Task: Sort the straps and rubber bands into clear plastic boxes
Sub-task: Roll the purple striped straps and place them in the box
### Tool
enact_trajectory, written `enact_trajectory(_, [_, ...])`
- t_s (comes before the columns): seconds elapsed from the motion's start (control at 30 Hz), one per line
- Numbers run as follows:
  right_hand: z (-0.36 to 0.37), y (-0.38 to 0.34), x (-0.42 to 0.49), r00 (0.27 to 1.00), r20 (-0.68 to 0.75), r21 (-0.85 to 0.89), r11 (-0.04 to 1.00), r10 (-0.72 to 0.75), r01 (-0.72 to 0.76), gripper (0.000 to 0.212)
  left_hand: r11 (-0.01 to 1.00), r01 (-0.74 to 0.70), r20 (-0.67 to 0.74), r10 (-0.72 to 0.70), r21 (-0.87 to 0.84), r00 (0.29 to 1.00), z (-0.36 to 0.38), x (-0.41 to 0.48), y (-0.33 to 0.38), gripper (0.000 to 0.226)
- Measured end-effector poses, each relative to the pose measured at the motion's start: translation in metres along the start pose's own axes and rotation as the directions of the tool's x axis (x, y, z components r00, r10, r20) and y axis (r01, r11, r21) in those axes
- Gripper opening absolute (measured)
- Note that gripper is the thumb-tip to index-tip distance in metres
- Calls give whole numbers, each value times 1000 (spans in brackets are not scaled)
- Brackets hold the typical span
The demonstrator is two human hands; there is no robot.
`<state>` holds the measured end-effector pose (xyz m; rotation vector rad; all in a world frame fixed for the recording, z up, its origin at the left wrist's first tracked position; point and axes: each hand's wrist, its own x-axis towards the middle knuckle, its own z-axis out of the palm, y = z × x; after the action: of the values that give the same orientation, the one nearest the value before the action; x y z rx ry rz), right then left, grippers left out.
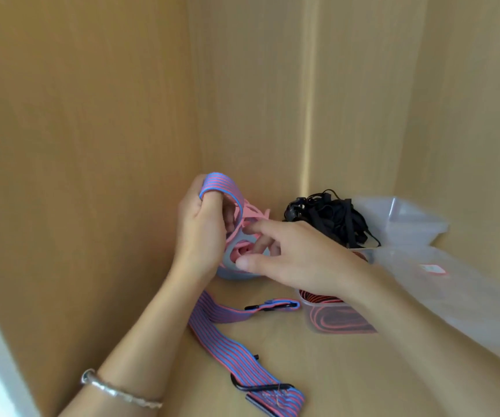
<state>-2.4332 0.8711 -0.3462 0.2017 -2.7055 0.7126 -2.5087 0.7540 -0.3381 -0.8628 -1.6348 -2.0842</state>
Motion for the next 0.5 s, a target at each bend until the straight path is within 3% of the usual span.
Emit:
enact_trajectory(0.1, [4, -4, -3, 997, -73, -20, 999, -29, 28, 20, 981, 41, 194, -3, -191, 981, 2, -7, 5, 20])
enact_trajectory(0.27, [-2, 0, -1, 959, -275, 149, 988, 71, -30, 30, 945, 63, 364, 62, -320, 929, -2, -5, -3, 25])
enact_trajectory(0.4, [-1, 10, 2, 939, -322, 194, 979, 120, -59, 22, 993, -34, 344, 71, -112, 936, 10, -12, -2, 19])
enact_trajectory(0.5, [-7, 8, -5, 961, -270, 69, 997, 54, -37, 15, 991, 46, 151, -65, 124, 986, 5, -4, -13, 28])
